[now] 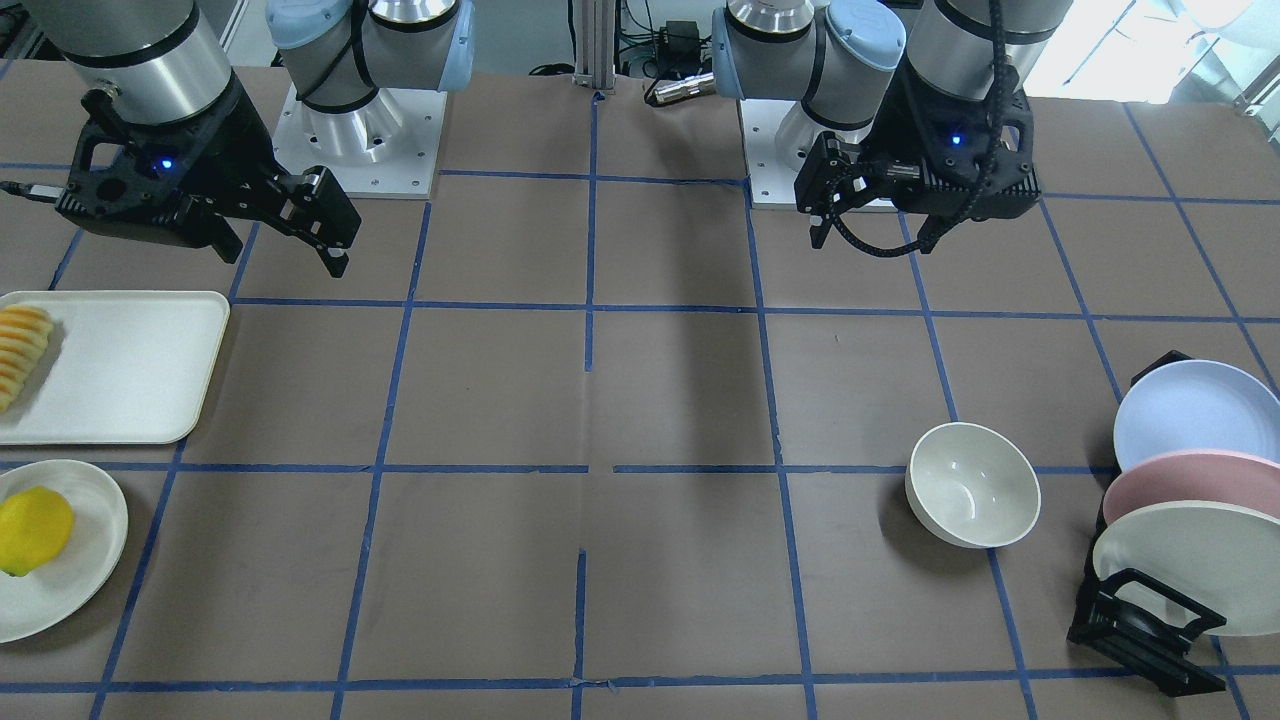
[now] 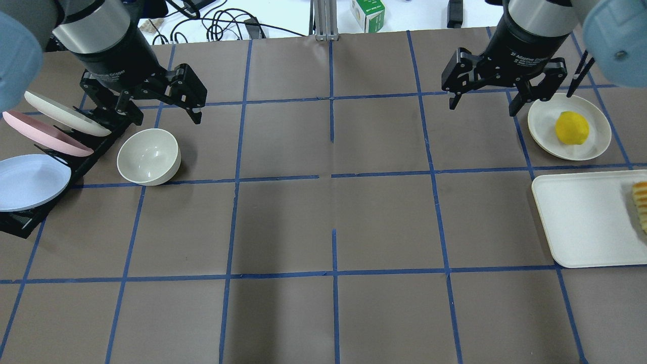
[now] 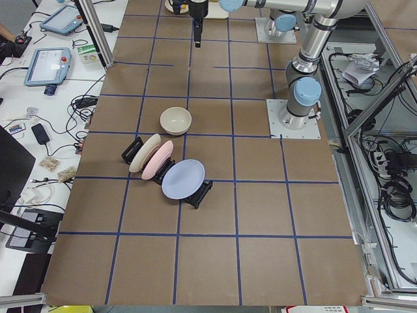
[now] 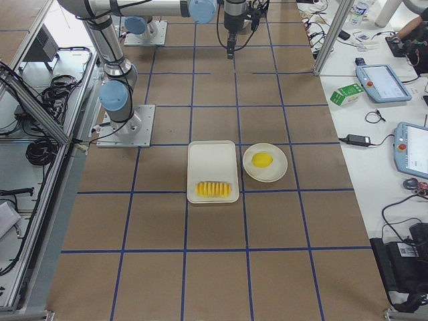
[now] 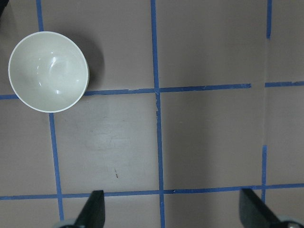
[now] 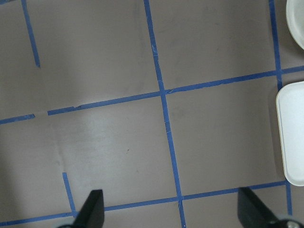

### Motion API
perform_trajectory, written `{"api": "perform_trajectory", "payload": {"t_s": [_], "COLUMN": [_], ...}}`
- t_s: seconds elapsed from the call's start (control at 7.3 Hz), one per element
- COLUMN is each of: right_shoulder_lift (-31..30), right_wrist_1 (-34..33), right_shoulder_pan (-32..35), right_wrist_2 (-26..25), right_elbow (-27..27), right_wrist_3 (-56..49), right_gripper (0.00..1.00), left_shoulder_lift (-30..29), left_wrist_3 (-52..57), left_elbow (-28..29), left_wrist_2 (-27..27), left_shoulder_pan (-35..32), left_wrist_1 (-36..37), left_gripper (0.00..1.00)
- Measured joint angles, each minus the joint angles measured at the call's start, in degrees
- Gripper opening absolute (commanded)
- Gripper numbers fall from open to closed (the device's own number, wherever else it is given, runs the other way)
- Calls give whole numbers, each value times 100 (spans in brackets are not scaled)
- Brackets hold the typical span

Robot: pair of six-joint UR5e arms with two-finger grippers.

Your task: Place bowl and put lemon in it

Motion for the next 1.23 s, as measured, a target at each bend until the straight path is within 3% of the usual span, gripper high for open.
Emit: {"api": "perform_trajectory", "payload": {"t_s": [0.55,1.23], "right_shoulder_lift": [9,595], "right_wrist_1": [-22,-186], "right_shoulder_pan": [-28,-252], "right_wrist_2": [-5,-29], "right_elbow": [0,5], "right_wrist_3": [-6,-560], "right_gripper": [100,100], "left_shoulder_lift": [-21,-1118], "left_wrist_3": [140,1608], "left_elbow": [-144,-459], "left_wrist_2": [58,11], "left_shoulder_pan": [48,1875], "left_wrist_1": [6,771], "left_gripper": [100,100]}}
